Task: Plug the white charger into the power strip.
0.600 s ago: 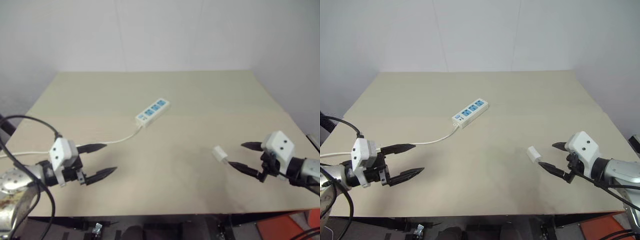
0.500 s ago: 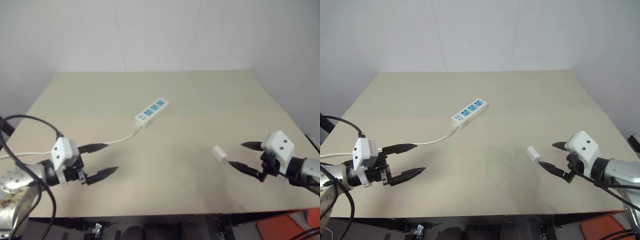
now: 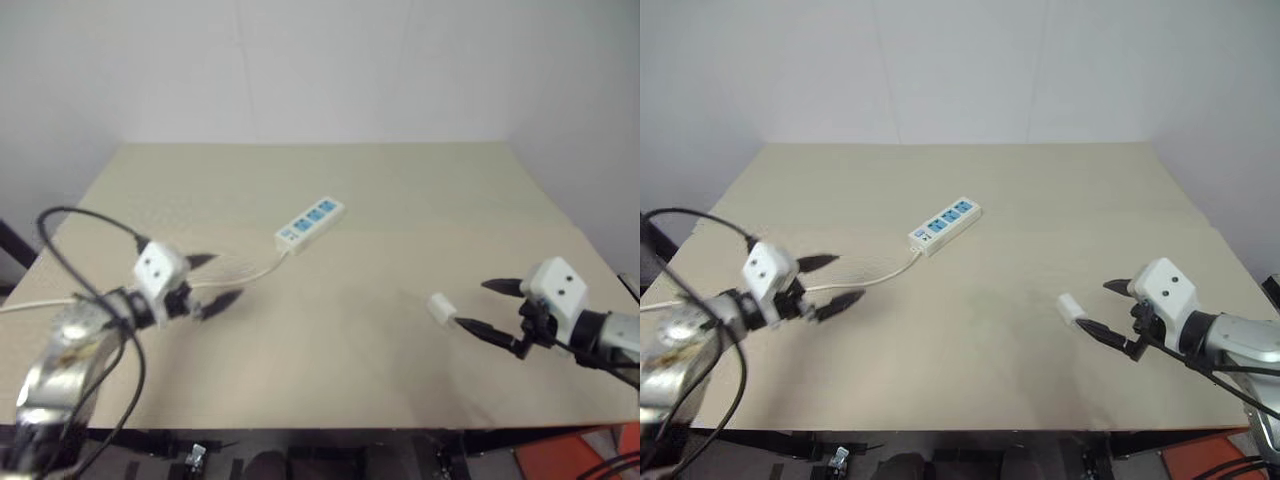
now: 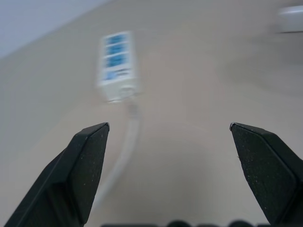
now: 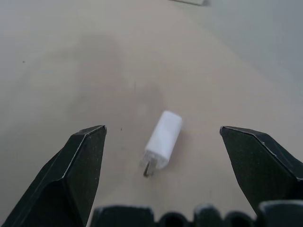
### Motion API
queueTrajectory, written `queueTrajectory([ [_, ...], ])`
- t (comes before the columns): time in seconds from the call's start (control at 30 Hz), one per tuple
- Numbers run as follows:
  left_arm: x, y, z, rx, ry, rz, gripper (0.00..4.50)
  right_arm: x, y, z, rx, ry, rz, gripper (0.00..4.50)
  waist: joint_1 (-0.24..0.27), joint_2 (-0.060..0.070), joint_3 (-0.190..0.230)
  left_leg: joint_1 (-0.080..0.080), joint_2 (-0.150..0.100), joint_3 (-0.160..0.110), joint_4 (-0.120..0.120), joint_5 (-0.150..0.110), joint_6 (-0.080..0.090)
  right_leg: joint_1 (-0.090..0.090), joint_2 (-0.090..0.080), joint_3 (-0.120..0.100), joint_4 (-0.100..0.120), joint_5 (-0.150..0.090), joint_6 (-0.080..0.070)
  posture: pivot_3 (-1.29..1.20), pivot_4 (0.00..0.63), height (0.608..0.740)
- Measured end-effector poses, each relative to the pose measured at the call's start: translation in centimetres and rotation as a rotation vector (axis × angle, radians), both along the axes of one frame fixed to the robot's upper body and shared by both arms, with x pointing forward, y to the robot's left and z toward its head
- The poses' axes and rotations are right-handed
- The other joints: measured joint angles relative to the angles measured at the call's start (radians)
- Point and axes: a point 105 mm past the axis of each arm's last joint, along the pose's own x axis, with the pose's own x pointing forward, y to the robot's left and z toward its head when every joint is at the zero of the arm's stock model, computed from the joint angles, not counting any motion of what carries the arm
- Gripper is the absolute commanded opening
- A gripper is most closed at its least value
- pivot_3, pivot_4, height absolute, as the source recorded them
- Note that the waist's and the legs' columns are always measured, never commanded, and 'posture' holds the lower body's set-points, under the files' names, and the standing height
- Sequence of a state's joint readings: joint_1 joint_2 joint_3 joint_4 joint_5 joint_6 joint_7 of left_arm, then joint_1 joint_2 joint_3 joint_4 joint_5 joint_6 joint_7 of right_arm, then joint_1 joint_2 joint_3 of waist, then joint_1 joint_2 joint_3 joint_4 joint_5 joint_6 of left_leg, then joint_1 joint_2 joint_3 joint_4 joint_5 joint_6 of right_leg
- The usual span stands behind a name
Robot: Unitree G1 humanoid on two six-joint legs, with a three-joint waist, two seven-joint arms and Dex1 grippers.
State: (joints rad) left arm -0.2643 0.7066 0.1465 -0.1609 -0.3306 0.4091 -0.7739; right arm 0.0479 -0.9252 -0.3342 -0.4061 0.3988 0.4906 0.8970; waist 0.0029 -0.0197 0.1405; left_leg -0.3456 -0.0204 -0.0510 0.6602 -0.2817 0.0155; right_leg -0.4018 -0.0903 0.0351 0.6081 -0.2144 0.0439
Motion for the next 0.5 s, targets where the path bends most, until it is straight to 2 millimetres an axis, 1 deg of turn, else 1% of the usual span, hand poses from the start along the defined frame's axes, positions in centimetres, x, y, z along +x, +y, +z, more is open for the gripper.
queueTrajectory([
  [0.03,1.1,-0.4,0.3,-0.003,0.005,0.011,4.48,0.1,0.1,0.0,-0.001,-0.002,0.002,4.5,0.0,0.0,0.0,-0.001,0.0,0.0,0.0,0.0,0.0,0.0,0.0,0.0,0.0,0.0,0.0,0.0,0.15,0.74],
  [0.07,1.7,-0.9,0.3,-0.007,0.016,0.008,4.48,0.1,0.2,0.0,0.0,-0.003,0.003,4.5,-0.001,0.0,0.0,-0.001,0.0,0.0,0.0,0.0,0.0,-0.001,0.0,0.0,0.0,0.0,0.0,0.0,0.15,0.74],
  [0.13,3.0,-1.9,0.0,-0.011,0.058,0.0,4.48,0.2,0.2,0.0,-0.001,-0.008,0.001,4.5,-0.002,0.0,0.0,-0.001,-0.001,0.0,0.0,0.0,0.0,-0.002,-0.001,0.001,0.001,0.0,0.001,0.0,0.15,0.74],
  [0.2,5.1,-3.1,-1.2,0.0,0.138,0.021,4.48,0.4,0.3,0.2,-0.01,-0.023,-0.006,4.5,-0.002,0.0,0.0,-0.003,-0.001,0.0,0.0,0.0,0.0,-0.002,0.0,0.0,0.001,0.0,0.001,0.0,0.15,0.74],
  [0.23,5.7,-3.7,-1.9,0.014,0.169,0.032,4.3,0.4,0.6,0.4,-0.015,-0.035,0.001,4.5,-0.003,0.0,0.0,-0.003,-0.002,0.0,0.0,0.0,0.0,-0.002,-0.001,0.0,0.001,0.0,0.001,0.0,0.15,0.74],
  [0.27,6.6,-4.4,-3.3,0.039,0.22,0.048,4.07,0.4,0.9,0.6,-0.023,-0.048,0.01,4.5,-0.004,0.0,0.0,-0.004,-0.002,0.0,0.0,-0.001,0.001,-0.002,-0.001,0.0,0.001,0.0,0.001,0.0,0.15,0.74],
  [0.3,6.8,-4.7,-4.1,0.051,0.242,0.059,3.93,0.3,1.1,0.8,-0.025,-0.055,0.018,4.5,-0.006,-0.001,0.0,-0.004,-0.002,0.0,0.0,-0.001,0.001,-0.003,-0.001,0.0,0.001,0.0,0.001,0.0,0.15,0.74],
  [0.37,7.8,-5.0,-6.4,0.071,0.319,0.115,3.27,0.2,1.6,1.2,-0.026,-0.077,0.033,4.5,-0.007,-0.001,0.0,-0.005,-0.002,-0.001,0.0,-0.001,0.001,-0.003,-0.001,0.0,0.001,0.0,0.001,0.0,0.15,0.74],
  [0.5,8.9,-5.8,-7.0,0.041,0.353,0.133,1.95,-0.2,2.4,1.8,-0.024,-0.107,0.056,4.5,-0.004,-0.001,0.0,-0.002,-0.002,-0.001,0.001,-0.001,0.001,-0.001,-0.002,0.0,0.0,-0.001,0.002,0.0,0.15,0.74],
])
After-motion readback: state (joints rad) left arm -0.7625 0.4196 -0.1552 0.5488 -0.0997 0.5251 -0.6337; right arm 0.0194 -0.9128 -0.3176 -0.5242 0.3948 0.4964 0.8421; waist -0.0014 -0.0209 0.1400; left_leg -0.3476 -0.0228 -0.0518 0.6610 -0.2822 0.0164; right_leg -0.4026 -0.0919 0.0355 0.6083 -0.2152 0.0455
